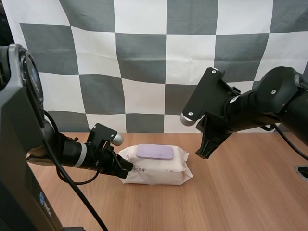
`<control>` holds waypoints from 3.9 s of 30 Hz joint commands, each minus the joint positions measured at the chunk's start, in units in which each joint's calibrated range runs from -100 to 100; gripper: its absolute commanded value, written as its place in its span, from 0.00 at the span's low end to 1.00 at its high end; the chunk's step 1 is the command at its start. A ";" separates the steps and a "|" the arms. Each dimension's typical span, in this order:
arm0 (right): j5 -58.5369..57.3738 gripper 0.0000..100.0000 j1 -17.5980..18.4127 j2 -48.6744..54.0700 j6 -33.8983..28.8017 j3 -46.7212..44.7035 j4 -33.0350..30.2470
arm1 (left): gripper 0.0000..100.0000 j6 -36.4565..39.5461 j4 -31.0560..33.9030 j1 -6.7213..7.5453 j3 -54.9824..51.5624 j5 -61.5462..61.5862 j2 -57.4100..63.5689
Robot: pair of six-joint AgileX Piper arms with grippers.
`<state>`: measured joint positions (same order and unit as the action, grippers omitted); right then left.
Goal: Open the wet wipes lid
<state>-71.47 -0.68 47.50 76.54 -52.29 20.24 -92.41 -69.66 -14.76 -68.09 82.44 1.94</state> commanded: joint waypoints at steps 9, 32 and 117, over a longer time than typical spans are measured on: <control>-11.16 0.00 0.04 0.01 20.01 -0.03 4.88 | 0.00 3.09 4.05 0.05 0.07 17.56 0.02; 5.04 0.00 3.23 -8.00 23.46 -13.79 17.62 | 0.00 4.71 7.03 0.05 0.07 17.56 0.02; 36.39 0.00 11.71 -27.24 23.46 -13.79 18.94 | 0.00 5.59 11.67 0.05 0.07 17.56 0.02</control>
<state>-35.14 11.00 20.32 99.98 -66.04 39.14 -86.73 -58.11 -14.76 -68.09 100.00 1.94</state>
